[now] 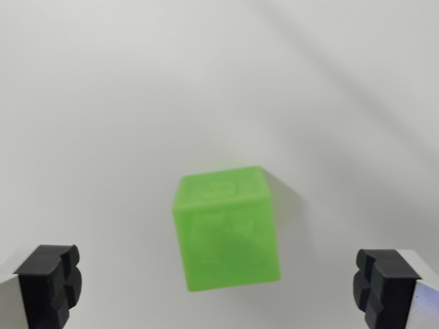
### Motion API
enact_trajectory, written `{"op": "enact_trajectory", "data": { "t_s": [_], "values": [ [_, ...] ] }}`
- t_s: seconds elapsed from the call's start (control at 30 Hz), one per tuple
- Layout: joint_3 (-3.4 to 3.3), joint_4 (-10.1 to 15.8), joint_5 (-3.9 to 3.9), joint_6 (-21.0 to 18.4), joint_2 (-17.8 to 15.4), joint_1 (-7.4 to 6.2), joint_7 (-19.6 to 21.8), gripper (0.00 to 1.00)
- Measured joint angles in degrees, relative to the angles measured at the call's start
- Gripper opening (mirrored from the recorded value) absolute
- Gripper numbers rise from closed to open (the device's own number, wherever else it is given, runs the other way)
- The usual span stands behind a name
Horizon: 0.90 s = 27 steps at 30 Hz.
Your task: Stack cube
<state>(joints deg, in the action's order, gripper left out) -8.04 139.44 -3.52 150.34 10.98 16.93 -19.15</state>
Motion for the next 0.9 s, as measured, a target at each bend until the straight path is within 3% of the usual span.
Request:
{"op": "enact_trajectory", "data": {
  "t_s": [0.4, 0.5, 0.9],
  "values": [
    [0.43, 1.1, -1.01, 5.2, 4.5, 4.16, -12.3, 1.0],
    [0.6, 1.1, -1.33, 6.4, 5.7, 4.96, -13.7, 1.0],
    [2.77, -0.2, -3.18, 12.6, 13.4, 6.43, -15.3, 1.0]
  ]
}}
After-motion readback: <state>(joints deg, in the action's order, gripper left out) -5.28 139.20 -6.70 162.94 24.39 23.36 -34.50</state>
